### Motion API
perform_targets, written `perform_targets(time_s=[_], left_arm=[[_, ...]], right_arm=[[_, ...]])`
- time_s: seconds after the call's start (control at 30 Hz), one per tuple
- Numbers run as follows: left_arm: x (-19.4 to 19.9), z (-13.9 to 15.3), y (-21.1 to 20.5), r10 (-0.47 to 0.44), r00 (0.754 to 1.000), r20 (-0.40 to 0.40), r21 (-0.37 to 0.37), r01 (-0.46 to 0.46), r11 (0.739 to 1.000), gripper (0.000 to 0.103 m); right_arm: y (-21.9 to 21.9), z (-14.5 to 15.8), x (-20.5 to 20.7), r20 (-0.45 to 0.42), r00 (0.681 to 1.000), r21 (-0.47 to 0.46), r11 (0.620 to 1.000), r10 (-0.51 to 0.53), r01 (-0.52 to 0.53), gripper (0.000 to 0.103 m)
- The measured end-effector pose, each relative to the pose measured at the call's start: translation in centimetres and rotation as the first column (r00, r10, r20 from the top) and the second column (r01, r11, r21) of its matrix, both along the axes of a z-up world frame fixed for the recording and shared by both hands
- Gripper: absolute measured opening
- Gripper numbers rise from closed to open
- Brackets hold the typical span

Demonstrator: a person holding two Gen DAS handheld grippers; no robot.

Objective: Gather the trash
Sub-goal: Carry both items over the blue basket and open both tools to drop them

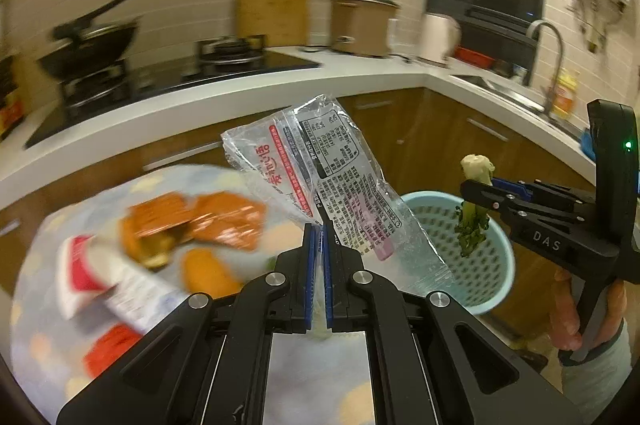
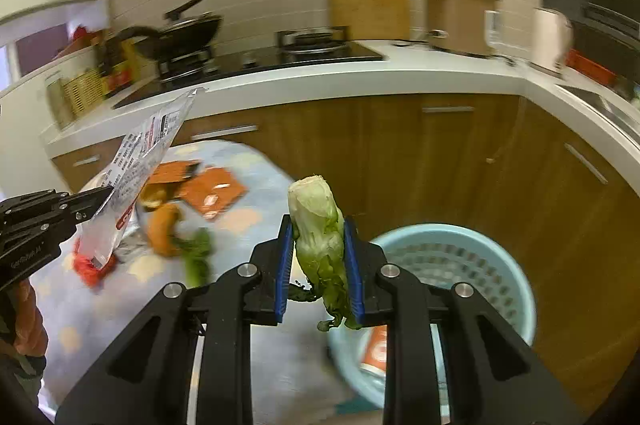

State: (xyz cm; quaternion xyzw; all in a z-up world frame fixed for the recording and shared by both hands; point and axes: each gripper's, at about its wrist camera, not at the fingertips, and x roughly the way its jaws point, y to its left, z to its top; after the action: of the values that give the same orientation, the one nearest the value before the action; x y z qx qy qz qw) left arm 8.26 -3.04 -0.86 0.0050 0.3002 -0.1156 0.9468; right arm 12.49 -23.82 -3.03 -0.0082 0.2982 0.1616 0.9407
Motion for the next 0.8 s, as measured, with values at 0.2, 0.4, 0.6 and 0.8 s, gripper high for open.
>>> perform_targets(time_s=[0.2,0.4,0.6,0.8], left_arm=[[2.7,-1.4,-6.7,-0.121,0.993,-0.014,-0.004,0.121,0.993,0.002],[6.1,-4.9,-12.6,-0.225,0.970,-0.095,0.007,0.227,0.974,0.002],[8.5,-9.0,-15.7,-0.264,0.945,-0.193,0.009,0.271,0.963,0.002],[8.8,-10.9,-17.1,-0.285,0.928,-0.241,0.035,0.301,0.953,0.014]], right_arm=[[-5.9,-1.9,1.3,-0.059,0.991,0.027,0.992,-0.121,0.123,0.021],[-10.3,-6.6,3.9,-0.220,0.950,0.063,0.969,-0.221,0.240,0.021],[-12.2,-10.9,5.0,-0.339,0.905,0.082,0.950,-0.259,0.302,0.021],[-12.3,-12.4,5.2,-0.384,0.886,0.078,0.948,-0.258,0.310,0.023]])
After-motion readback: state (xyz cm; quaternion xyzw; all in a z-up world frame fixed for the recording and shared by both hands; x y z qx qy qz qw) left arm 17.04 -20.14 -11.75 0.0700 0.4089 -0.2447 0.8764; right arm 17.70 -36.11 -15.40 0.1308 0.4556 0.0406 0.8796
